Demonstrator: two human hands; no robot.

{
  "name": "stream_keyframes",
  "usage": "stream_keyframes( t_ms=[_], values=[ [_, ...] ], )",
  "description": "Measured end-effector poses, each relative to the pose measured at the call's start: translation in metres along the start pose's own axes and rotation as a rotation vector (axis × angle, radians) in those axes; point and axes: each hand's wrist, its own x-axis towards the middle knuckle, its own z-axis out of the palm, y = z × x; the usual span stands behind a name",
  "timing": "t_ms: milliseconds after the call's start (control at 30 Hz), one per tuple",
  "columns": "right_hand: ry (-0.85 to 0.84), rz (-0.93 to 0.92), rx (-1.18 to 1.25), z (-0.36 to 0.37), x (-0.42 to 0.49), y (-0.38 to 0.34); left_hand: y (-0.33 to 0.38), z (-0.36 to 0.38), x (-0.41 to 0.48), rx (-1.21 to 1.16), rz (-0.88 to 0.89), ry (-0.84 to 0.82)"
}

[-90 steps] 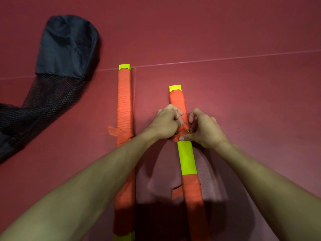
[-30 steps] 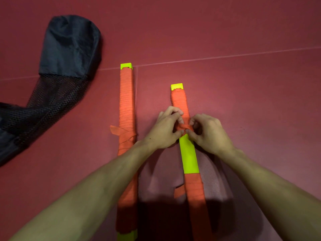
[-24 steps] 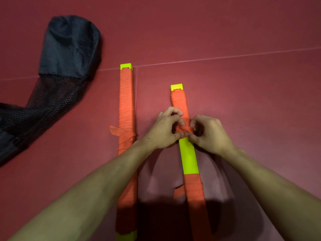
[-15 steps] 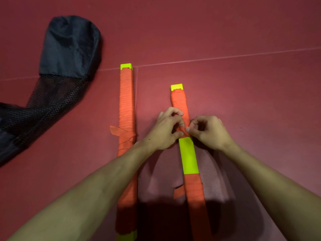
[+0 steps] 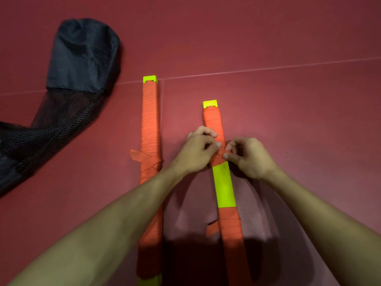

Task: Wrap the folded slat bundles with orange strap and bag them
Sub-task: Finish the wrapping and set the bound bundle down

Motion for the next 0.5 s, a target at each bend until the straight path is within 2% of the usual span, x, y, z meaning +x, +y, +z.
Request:
stream_keyframes(
  t_ms=[133,267,500],
  values=[
    [0.058,-0.06,-0.004,0.002,-0.001,0.001,0.011,-0.004,0.011,0.153,-0.02,-0.018],
    [0.12,-0.152,-0.045,0.004,-0.003,0.002,0.018,-0.012,0.02,0.122,-0.048,-0.058],
    [0.177,-0.162,-0.051,0.007,-0.002,0.003,0.025,-0.02,0.024,0.119,-0.108,-0.175]
  ],
)
